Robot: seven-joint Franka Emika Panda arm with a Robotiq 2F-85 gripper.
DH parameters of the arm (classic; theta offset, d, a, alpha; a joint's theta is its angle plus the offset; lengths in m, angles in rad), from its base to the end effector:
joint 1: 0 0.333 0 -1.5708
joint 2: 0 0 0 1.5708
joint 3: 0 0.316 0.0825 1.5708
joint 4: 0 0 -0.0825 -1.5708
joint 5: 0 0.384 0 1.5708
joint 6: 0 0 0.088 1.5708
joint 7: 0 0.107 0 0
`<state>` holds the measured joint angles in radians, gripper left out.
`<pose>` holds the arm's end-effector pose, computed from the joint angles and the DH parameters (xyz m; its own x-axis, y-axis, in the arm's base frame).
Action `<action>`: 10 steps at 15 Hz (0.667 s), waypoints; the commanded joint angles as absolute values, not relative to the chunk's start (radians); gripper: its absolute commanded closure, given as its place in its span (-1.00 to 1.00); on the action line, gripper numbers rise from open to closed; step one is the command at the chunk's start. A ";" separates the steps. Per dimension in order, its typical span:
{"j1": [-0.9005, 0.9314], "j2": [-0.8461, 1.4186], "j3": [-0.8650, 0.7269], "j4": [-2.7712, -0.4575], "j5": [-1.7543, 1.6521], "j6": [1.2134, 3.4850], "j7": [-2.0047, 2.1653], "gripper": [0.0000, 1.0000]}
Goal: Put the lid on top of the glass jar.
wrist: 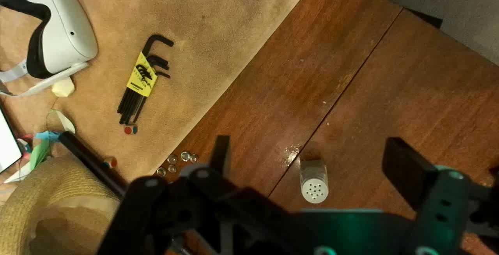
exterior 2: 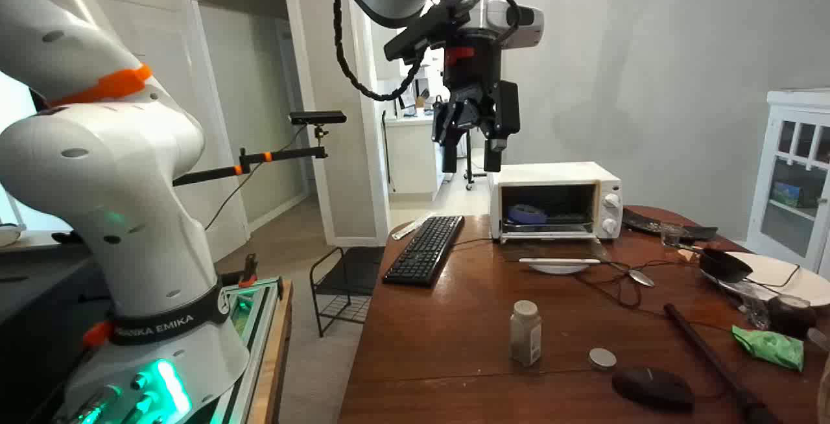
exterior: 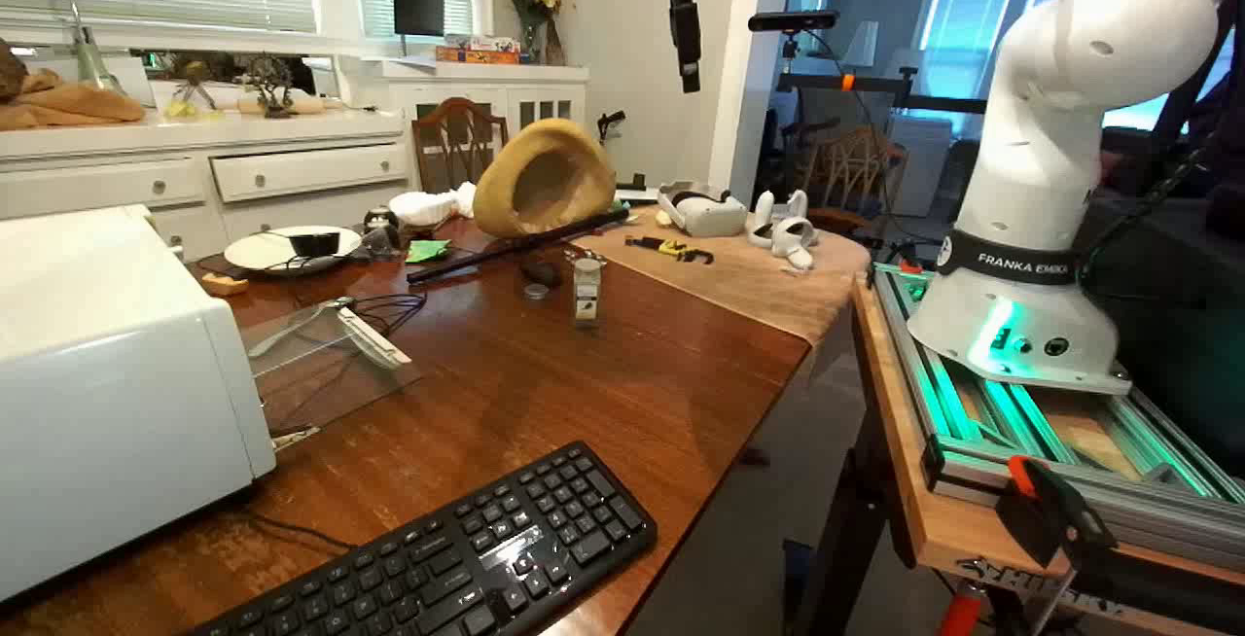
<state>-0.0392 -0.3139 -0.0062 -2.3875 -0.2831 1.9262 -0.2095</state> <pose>0.4285 -0.0390 0.4299 0.9454 0.2528 -0.2059 0.2942 -0.9336 0.2046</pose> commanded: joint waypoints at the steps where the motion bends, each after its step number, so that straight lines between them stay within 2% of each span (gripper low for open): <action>1: -0.028 -0.314 -0.016 -2.386 -0.286 1.924 -0.207 -1.00; 7: -0.028 -0.314 -0.016 -2.386 -0.286 1.924 -0.207 -1.00; 10: -0.029 -0.220 0.010 -2.353 -0.269 2.021 -0.037 -1.00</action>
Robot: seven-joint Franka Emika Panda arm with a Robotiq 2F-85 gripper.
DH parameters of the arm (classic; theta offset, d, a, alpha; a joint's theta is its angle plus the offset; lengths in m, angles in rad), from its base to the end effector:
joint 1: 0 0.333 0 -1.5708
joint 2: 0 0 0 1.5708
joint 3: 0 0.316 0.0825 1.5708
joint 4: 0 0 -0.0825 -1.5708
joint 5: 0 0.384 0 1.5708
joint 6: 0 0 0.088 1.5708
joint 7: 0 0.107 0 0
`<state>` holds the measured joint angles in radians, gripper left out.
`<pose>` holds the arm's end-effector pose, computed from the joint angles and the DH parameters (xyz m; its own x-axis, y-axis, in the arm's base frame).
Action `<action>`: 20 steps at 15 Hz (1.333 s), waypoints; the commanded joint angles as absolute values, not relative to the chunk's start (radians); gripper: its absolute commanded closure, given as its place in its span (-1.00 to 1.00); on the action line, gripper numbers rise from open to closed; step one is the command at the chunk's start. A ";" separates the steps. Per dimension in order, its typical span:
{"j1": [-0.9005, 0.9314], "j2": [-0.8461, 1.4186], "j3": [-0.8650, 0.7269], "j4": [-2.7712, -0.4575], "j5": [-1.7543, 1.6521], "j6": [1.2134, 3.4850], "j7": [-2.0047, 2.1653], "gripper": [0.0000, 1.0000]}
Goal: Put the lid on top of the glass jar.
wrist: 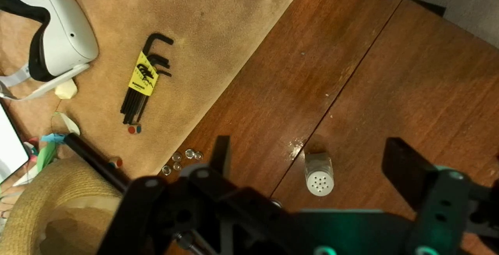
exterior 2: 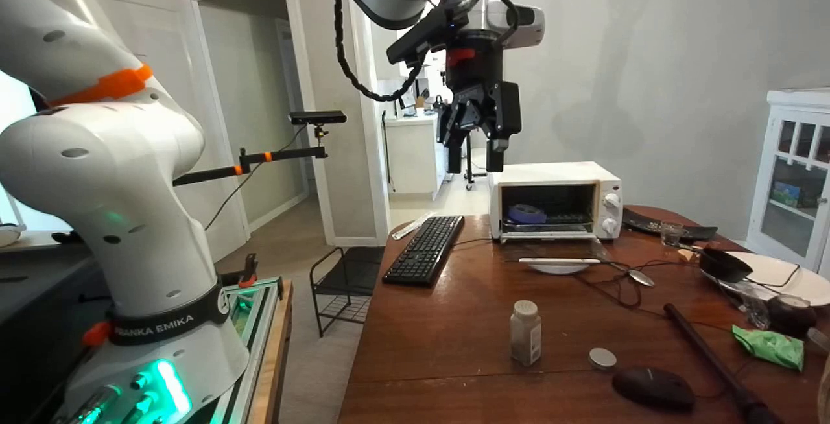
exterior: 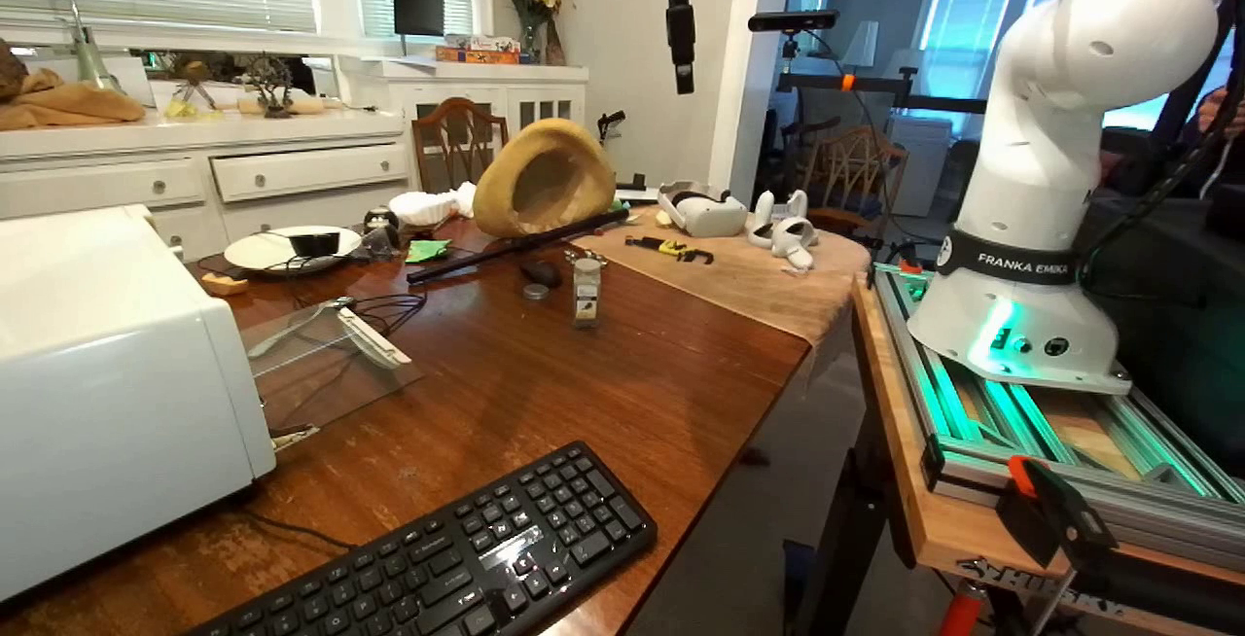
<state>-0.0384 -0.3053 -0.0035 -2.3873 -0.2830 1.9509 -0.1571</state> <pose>0.4324 -0.0368 0.4280 0.9604 0.2129 -0.1797 0.2498 -0.9437 0.2171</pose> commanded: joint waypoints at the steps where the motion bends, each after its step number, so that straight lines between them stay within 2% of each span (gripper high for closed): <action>1: -0.029 -0.163 0.018 -2.316 -0.250 2.032 0.023 -1.00; 5: -0.034 0.068 0.028 -2.152 -0.249 2.102 0.242 -1.00; 14: -0.089 0.598 -0.030 -1.625 0.113 1.938 0.193 -1.00; 20: -0.009 0.685 -0.140 -1.629 0.027 2.269 0.437 -1.00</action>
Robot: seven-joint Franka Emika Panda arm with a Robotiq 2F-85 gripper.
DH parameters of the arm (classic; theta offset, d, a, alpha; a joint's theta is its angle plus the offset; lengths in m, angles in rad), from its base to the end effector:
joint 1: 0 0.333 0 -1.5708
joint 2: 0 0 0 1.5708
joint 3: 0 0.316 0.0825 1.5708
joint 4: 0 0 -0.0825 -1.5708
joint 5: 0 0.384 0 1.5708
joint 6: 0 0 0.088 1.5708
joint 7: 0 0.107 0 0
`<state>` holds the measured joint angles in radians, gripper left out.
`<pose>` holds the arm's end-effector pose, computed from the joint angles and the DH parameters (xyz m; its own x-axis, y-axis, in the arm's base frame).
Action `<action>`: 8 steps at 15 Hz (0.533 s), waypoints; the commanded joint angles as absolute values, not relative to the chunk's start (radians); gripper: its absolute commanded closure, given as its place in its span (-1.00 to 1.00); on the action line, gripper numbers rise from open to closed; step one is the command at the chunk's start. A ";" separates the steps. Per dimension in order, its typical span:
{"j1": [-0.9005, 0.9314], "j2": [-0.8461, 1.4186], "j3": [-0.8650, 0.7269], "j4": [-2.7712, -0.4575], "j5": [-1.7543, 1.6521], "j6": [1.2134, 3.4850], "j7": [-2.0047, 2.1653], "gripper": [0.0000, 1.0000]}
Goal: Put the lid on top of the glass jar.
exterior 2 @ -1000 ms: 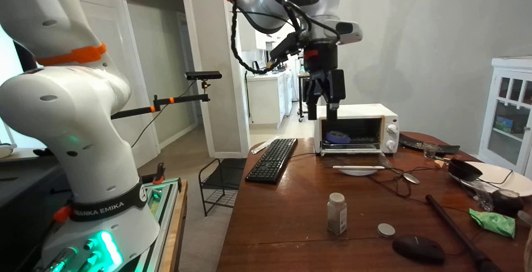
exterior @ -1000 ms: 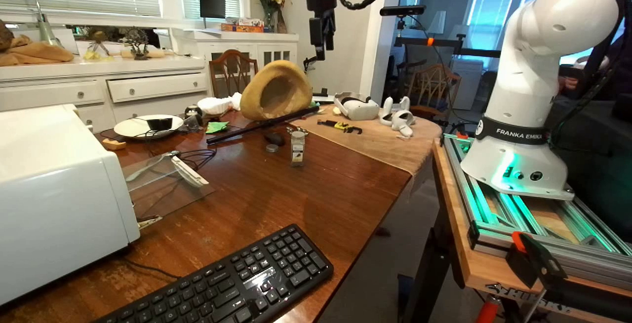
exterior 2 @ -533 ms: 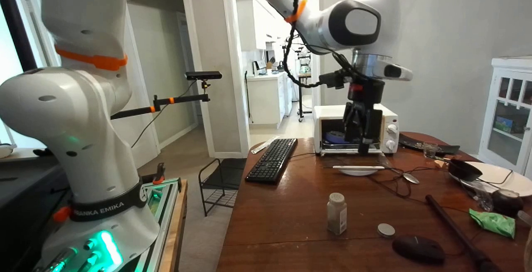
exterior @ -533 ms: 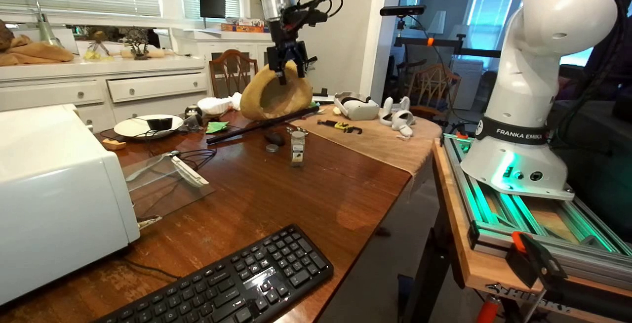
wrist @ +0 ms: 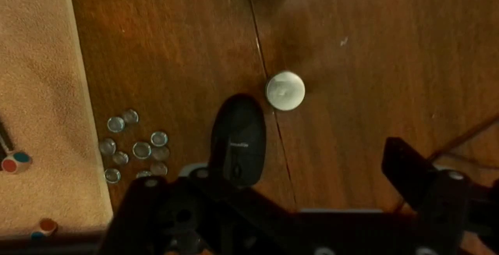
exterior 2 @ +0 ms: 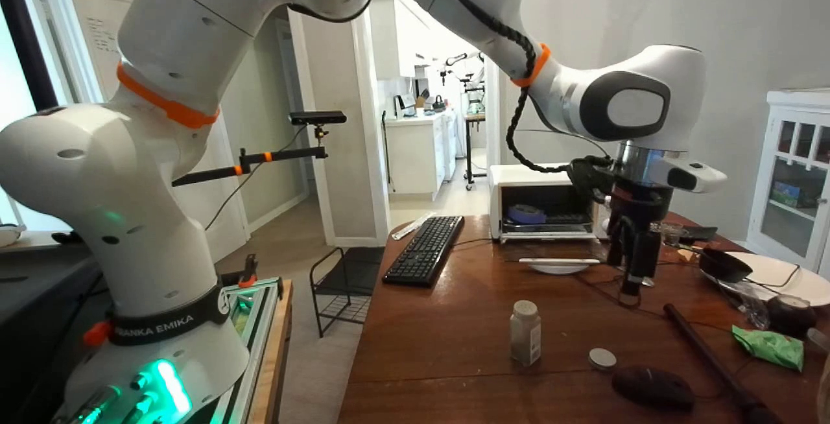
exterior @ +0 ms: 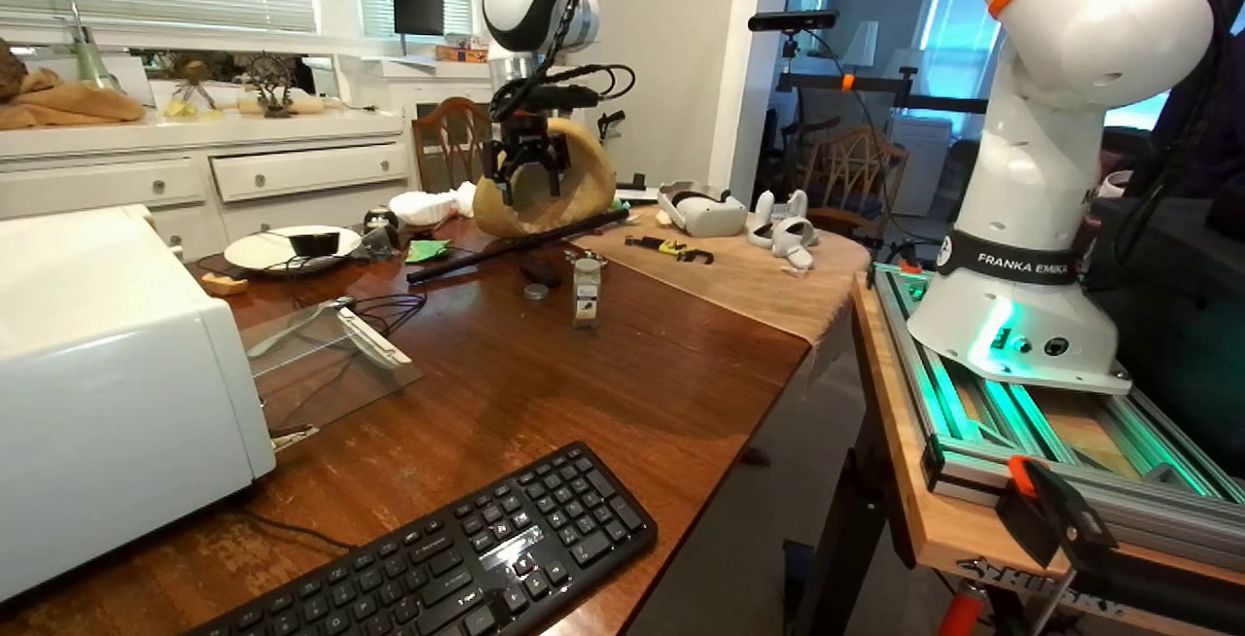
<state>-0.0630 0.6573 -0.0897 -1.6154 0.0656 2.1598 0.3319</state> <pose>0.6740 -0.0938 0.2330 0.8679 -0.4861 -0.1020 -0.4847 -0.8738 0.0400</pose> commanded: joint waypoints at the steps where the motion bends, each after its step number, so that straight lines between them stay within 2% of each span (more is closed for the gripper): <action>1: 0.008 0.686 -0.152 -1.652 0.016 2.308 0.464 -1.00; 8: 0.112 0.661 -0.235 -1.812 -0.053 2.460 0.639 -1.00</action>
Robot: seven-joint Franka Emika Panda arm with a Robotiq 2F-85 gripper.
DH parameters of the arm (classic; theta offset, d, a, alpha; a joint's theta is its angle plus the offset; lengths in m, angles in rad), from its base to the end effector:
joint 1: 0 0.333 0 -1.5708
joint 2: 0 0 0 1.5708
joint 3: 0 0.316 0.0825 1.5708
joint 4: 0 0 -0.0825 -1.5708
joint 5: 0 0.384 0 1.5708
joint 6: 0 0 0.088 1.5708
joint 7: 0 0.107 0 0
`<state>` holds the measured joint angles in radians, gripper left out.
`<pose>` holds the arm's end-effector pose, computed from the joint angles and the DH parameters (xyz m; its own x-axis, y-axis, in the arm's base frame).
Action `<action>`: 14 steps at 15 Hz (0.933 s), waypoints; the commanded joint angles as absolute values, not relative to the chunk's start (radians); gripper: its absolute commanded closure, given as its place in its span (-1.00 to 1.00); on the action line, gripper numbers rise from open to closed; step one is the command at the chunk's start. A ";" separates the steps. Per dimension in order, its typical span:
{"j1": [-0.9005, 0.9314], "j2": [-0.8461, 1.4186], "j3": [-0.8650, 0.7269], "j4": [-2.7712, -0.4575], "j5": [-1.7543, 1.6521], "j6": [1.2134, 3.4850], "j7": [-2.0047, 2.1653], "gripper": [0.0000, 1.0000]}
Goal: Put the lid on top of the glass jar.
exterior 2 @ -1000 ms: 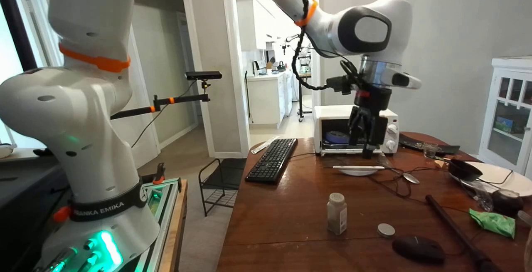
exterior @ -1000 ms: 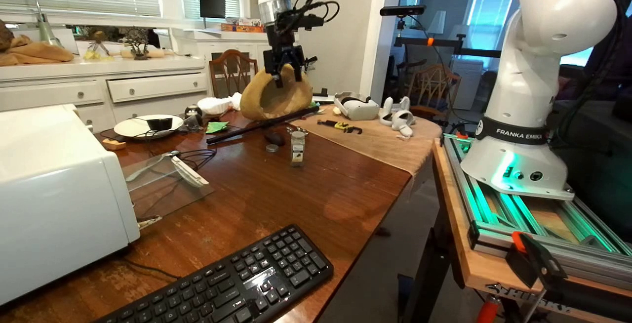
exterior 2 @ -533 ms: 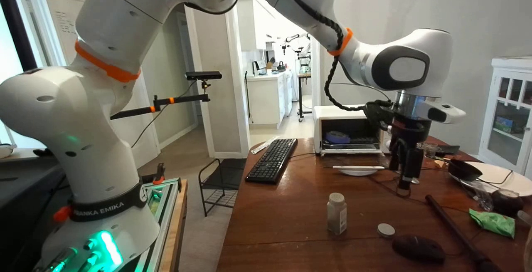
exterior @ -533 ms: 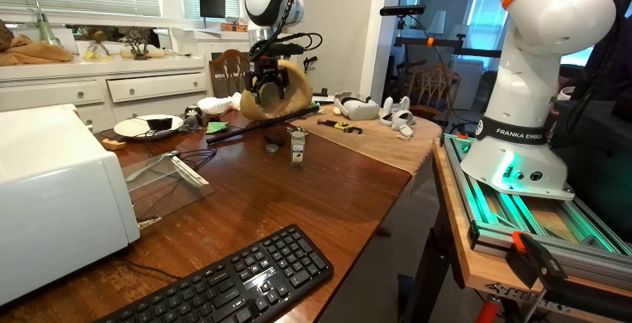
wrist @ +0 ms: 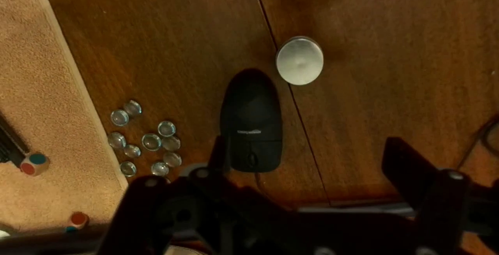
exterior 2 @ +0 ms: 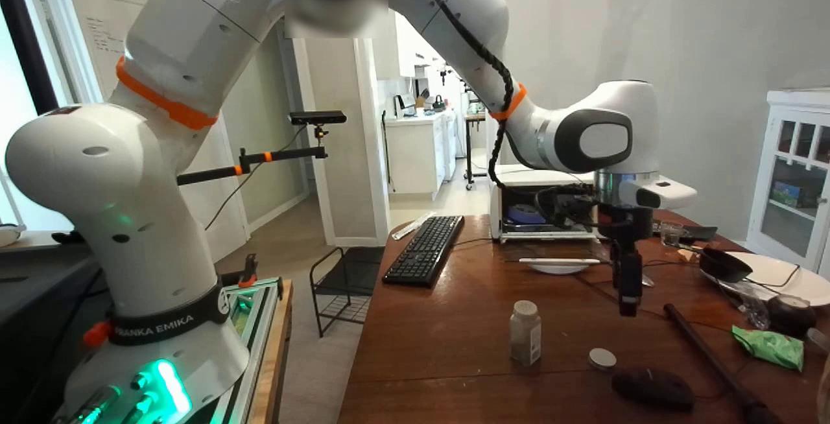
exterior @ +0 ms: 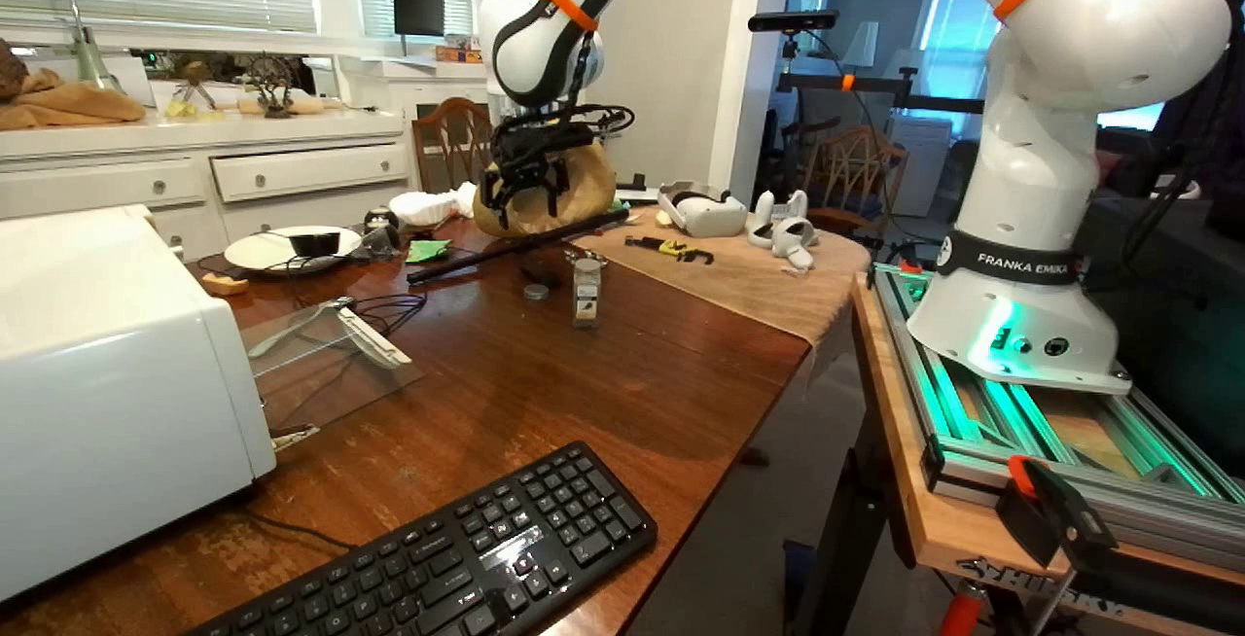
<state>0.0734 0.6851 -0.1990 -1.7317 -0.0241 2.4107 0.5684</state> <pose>0.6653 -0.0722 0.1928 0.8073 -0.5851 0.0770 -0.5901 -0.7986 0.1182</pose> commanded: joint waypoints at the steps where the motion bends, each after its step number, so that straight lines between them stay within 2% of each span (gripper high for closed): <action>1: 0.115 0.663 -0.237 -1.824 -0.054 2.461 0.649 -1.00; 7: 0.113 0.686 -0.241 -1.874 -0.051 2.493 0.652 -1.00; 9: 0.116 0.653 -0.245 -1.887 -0.063 2.420 0.631 -1.00; 14: 0.100 0.685 -0.237 -1.849 -0.060 2.439 0.632 -1.00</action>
